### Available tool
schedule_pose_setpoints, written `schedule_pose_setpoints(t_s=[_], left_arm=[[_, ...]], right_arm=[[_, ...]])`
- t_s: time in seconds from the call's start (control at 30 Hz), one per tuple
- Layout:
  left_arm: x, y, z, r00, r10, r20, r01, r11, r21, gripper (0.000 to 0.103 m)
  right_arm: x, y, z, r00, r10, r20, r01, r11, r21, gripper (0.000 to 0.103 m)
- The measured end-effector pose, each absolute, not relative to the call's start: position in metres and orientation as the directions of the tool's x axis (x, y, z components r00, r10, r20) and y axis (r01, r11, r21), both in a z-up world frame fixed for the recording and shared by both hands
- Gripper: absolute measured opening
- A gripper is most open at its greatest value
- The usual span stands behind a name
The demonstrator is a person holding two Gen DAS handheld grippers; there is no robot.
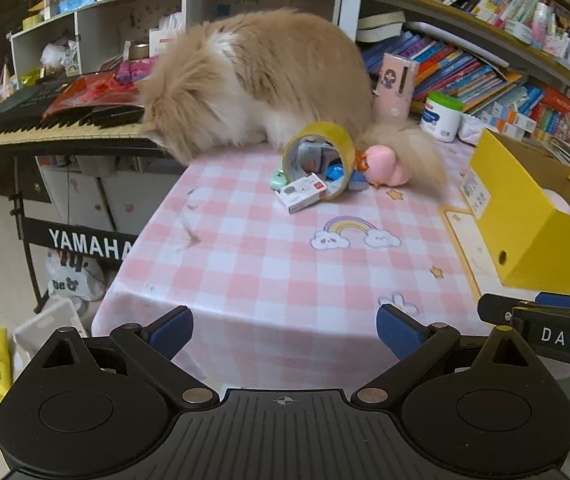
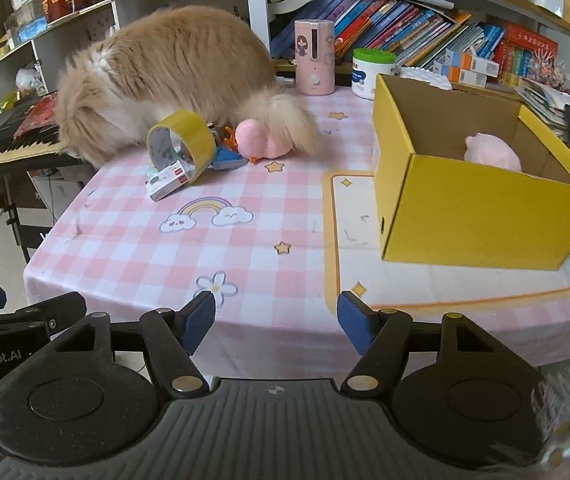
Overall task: Organize objects
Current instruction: 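Move both tools toward the yellow tape roll and small card box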
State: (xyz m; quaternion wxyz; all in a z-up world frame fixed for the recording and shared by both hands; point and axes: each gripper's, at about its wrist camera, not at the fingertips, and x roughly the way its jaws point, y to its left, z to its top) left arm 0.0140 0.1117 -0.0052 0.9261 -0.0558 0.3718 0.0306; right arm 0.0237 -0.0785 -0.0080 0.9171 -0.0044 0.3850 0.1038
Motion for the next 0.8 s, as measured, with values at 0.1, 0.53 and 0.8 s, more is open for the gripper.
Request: schedule_pose_setpoints(t_s=[0.1,0.53,0.8], left_arm=[[0.032,0.111,-0.007,0.715,0.019,-0.699,-0.109,0.99,-0.085,0.099],[0.102,0.107,-0.016,0.703,0.04,-0.711,-0.144,0.986,-0.087,0.098],[0.126,0.112,-0.024,0.681,0.058,-0.73,-0.162,0.984,-0.073,0.098]], right_arm=[[0.043,-0.077,-0.009,0.681,0.19,-0.708,-0.197,0.978,0.073,0.064],[0.129,-0.067,-0.008,0.674,0.224,-0.703,-0.257,0.964,0.061,0.06],[0.176,-0.045,-0.004,0.659,0.298,-0.69,-0.352,0.934,0.067,0.06]])
